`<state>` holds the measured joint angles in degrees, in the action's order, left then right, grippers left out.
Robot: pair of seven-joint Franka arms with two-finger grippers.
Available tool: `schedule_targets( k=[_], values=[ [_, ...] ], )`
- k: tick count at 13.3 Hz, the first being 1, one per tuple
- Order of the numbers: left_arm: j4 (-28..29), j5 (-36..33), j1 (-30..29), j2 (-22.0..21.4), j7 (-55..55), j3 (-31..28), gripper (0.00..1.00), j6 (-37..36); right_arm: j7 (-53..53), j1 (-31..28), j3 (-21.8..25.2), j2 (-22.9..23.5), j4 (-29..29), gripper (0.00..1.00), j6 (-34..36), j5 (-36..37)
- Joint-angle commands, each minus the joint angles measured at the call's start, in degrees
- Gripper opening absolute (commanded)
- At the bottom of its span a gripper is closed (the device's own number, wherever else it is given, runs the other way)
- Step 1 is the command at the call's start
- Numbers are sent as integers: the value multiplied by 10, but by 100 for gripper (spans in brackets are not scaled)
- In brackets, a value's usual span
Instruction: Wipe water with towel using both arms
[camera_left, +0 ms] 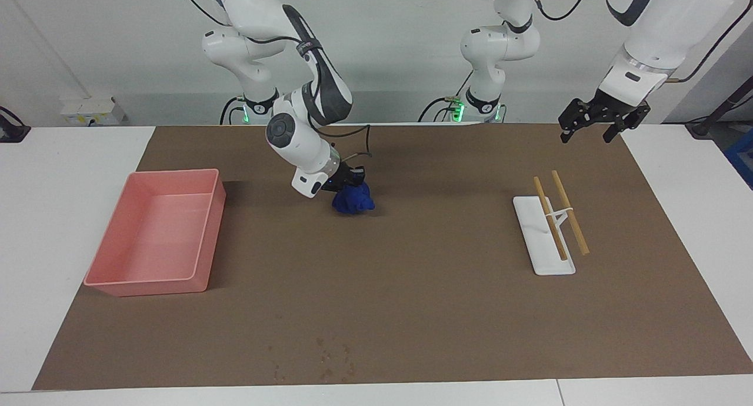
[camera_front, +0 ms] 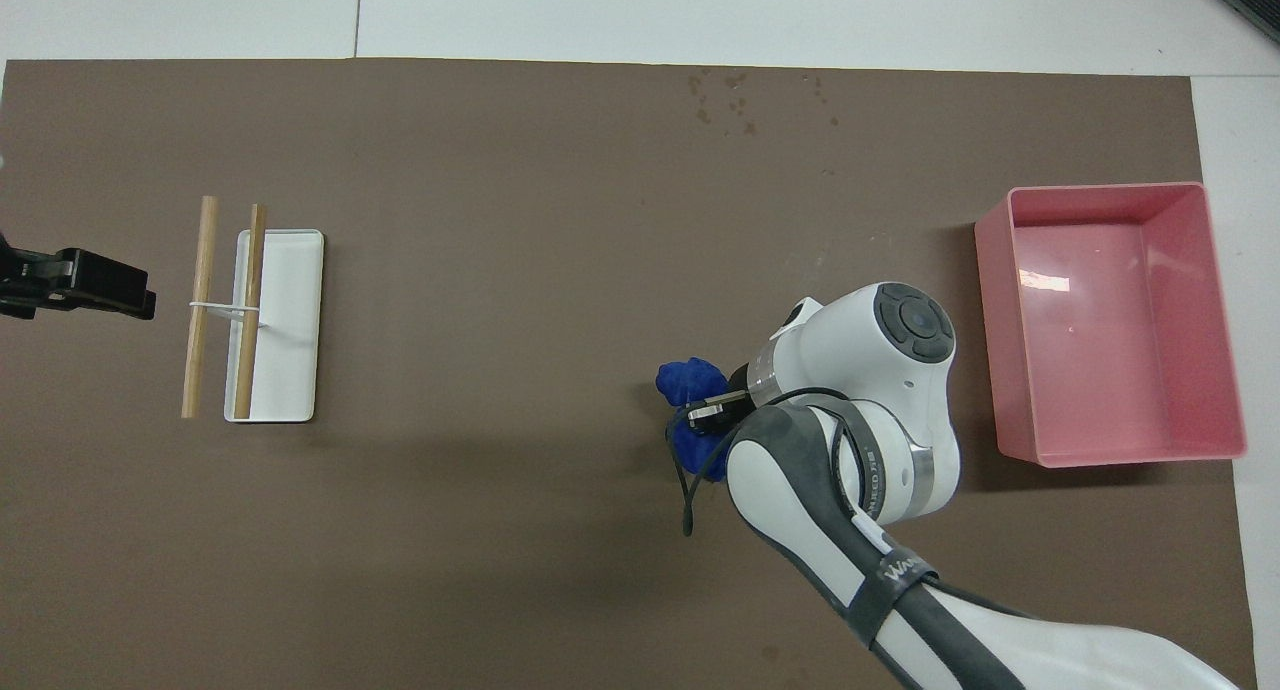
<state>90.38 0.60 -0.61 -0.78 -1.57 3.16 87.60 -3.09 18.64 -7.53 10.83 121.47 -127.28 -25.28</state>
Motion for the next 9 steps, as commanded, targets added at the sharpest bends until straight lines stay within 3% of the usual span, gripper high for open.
schedule_targets(
  k=[1, 4, 9],
  values=[
    [12, 2, -6, -9, -1, 4, 100, 4, -89, -11, 0, -13, 10, 0, 2, 92],
    [12, 2, -6, -9, -1, 4, 100, 5, -194, -39, 0, -7, 8, 0, -28, 207],
    [11, 2, -6, -9, -1, 4, 100, 5, -272, -69, 0, 13, -10, 0, -103, 326]
  ],
)
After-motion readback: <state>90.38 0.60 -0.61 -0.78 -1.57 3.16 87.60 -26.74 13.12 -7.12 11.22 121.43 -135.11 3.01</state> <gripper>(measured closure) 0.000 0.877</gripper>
